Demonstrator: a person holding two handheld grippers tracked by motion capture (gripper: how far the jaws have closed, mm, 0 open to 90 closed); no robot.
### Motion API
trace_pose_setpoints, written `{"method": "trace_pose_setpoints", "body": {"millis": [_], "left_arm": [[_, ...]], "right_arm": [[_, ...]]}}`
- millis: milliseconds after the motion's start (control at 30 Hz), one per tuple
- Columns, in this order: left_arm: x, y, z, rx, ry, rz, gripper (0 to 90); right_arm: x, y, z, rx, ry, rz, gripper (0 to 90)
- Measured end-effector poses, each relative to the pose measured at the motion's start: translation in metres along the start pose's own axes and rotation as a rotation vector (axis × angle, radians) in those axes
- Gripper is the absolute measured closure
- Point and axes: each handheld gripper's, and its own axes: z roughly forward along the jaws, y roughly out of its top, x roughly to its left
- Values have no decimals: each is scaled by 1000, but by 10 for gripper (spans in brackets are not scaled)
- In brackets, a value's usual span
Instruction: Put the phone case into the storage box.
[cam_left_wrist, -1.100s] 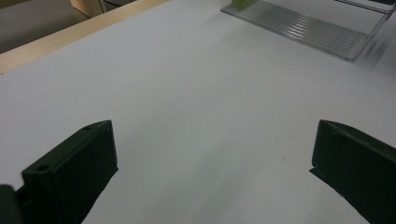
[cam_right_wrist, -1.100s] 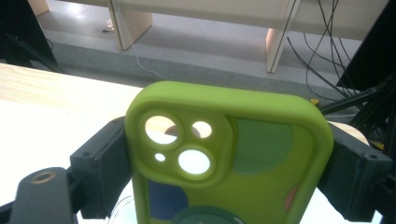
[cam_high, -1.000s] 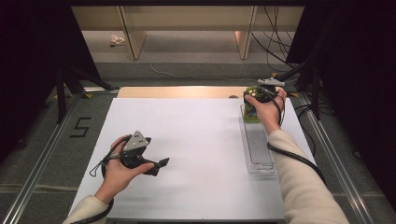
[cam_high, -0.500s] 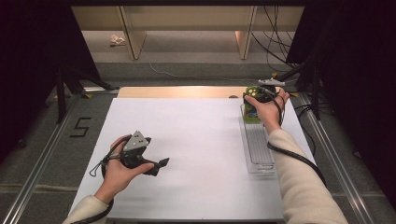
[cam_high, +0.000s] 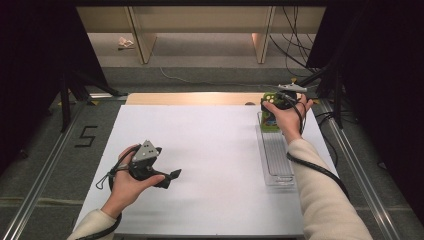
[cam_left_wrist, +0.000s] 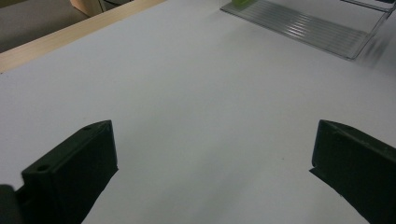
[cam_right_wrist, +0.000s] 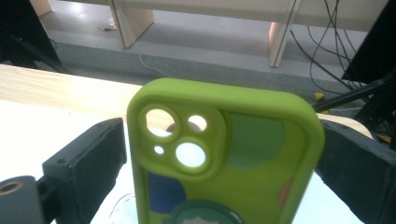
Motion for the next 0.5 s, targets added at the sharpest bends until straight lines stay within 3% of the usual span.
{"method": "trace_pose_setpoints", "body": {"millis": [500], "left_arm": [[0, 0, 0, 1, 3, -1, 0]], "right_arm": [[-4, -1, -19, -8, 4, -11, 67]]}}
